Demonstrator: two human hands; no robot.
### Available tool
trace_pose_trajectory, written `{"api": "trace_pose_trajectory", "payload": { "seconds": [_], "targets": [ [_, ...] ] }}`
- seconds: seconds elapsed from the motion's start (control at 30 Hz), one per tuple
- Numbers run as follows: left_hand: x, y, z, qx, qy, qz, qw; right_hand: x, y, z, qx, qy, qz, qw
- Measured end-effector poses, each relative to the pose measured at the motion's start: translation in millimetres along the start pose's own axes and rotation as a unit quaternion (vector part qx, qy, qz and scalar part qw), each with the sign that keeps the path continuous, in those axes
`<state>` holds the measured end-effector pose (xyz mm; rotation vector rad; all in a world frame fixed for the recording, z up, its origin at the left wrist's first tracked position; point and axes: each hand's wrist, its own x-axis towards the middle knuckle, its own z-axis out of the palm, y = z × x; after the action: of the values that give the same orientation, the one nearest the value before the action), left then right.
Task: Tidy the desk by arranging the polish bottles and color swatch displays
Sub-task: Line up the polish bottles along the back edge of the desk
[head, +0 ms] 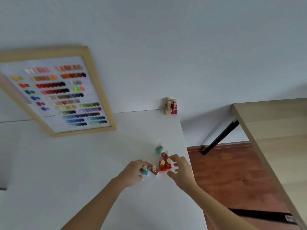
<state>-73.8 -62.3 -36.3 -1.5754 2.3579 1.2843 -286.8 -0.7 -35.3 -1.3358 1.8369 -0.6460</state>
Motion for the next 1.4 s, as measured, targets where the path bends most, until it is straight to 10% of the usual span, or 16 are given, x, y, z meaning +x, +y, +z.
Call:
{"api": "trace_pose_trajectory", "payload": {
  "seconds": [0.93, 1.4],
  "targets": [
    [59.0, 24.2, -0.3, -0.043, 0.238, -0.114, 0.963, 2.3, 15.7, 15.4, -0.074, 0.076, 0.051, 0.993],
    [90.7, 22.5, 2.2, -0.025, 0.129, -0.033, 0.991, 47.9, 22.4, -20.9, -0.072, 0.074, 0.016, 0.995]
  ]
}}
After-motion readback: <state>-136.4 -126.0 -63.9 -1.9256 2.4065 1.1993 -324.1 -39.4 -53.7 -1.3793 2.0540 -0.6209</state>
